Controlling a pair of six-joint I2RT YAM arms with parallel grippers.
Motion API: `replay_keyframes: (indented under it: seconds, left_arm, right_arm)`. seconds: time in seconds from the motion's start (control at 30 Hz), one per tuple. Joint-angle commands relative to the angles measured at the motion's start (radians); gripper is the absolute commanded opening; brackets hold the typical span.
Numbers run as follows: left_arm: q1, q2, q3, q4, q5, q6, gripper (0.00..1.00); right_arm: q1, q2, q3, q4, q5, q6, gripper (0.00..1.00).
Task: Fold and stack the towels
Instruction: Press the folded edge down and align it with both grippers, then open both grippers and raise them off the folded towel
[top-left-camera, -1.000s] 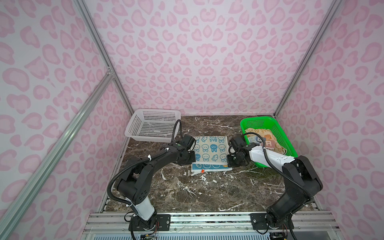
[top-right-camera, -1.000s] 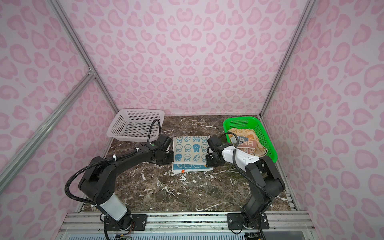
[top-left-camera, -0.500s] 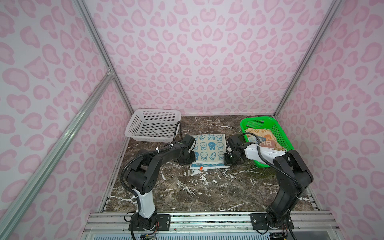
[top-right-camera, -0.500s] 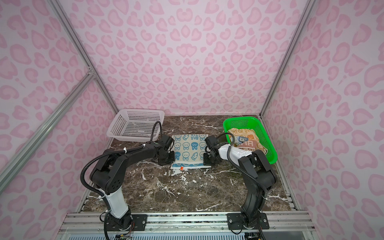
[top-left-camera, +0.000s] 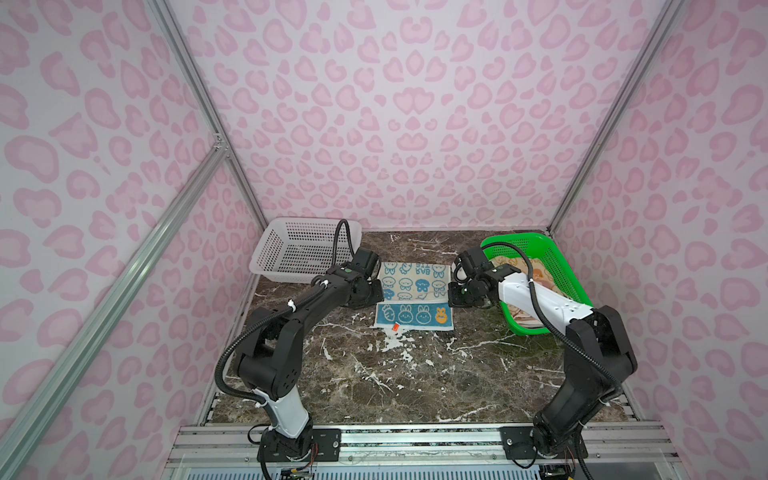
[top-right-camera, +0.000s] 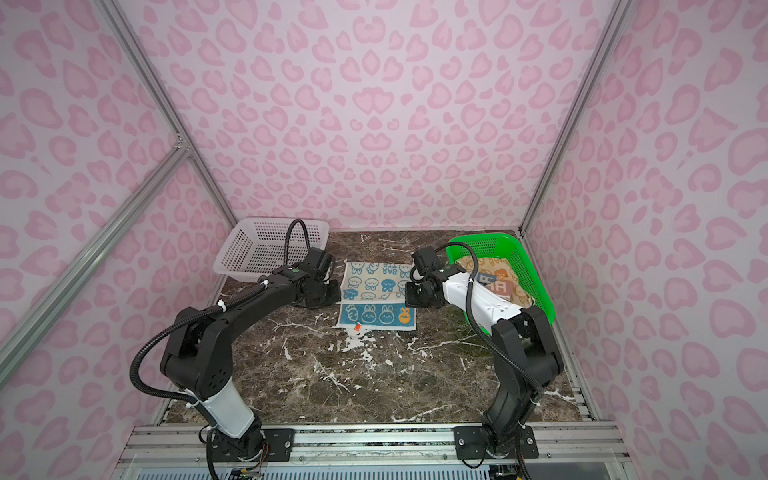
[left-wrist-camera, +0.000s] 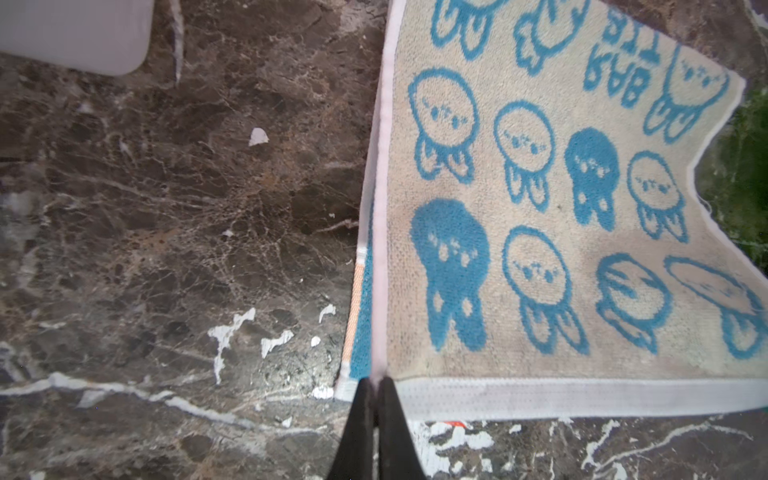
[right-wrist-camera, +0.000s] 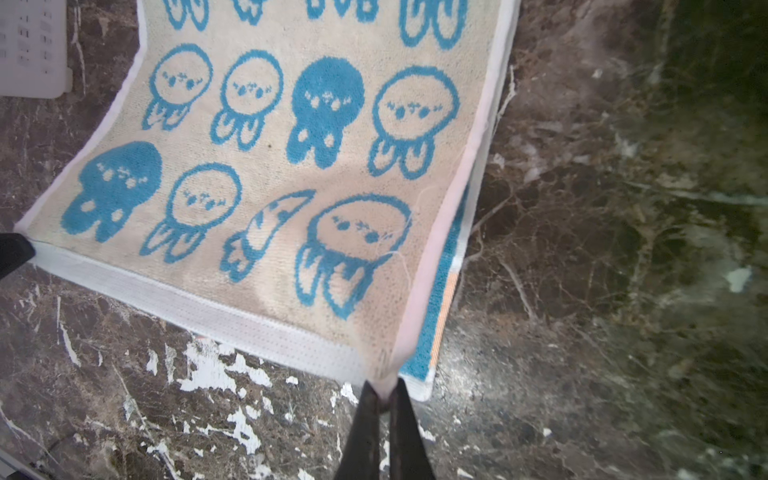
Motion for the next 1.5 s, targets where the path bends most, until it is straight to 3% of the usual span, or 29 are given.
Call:
replay_keyframes:
  seconds: [0.0,0.2,0.4,0.87,0.97,1.07,1.1,1.13,1.3,1.47]
  left_arm:
    - [0.0,-0.041,-0.038,-0.023,-0.001,0.001,0.03]
    - [-0.015,-0.06,-0.108,0.014,0.021,-0.012,0.03]
    - [-0.047,0.013,-0.136,0.055,0.036,-0.025,0.03]
    - [-0.079,0.077,-0.137,0.039,-0.002,-0.017,0.05]
    - [-0.079,0.06,-0.13,0.035,-0.007,-0.002,0.22]
    - [-0.081,0.037,-0.114,0.049,0.029,0.022,0.52]
    - [-0.082,0.031,-0.101,0.044,0.036,0.032,0.71]
    - [-0.085,0.027,-0.082,0.034,0.032,0.038,1.0]
    - [-0.078,0.011,0.032,-0.023,0.009,0.062,0.98]
    - [0.025,0.055,0.185,0.04,0.157,-0.02,0.98]
  right_arm:
    - [0.001,-0.024,-0.047,-0.02,0.013,-0.006,0.0]
    - [0.015,-0.051,-0.14,0.019,0.01,0.009,0.0]
    - [0.039,-0.003,-0.197,0.082,-0.003,0.034,0.0]
    - [0.043,0.046,-0.202,0.101,0.036,0.031,0.03]
    - [0.042,0.027,-0.197,0.085,0.051,0.025,0.1]
    - [0.041,0.007,-0.176,0.057,0.068,0.015,0.24]
    - [0.043,0.001,-0.162,0.041,0.071,0.008,0.27]
    - [0.04,-0.007,-0.145,0.025,0.075,0.001,0.32]
    - [0.012,-0.024,-0.025,-0.037,0.075,-0.032,0.67]
    - [-0.109,0.053,0.105,0.057,-0.118,-0.004,0.9]
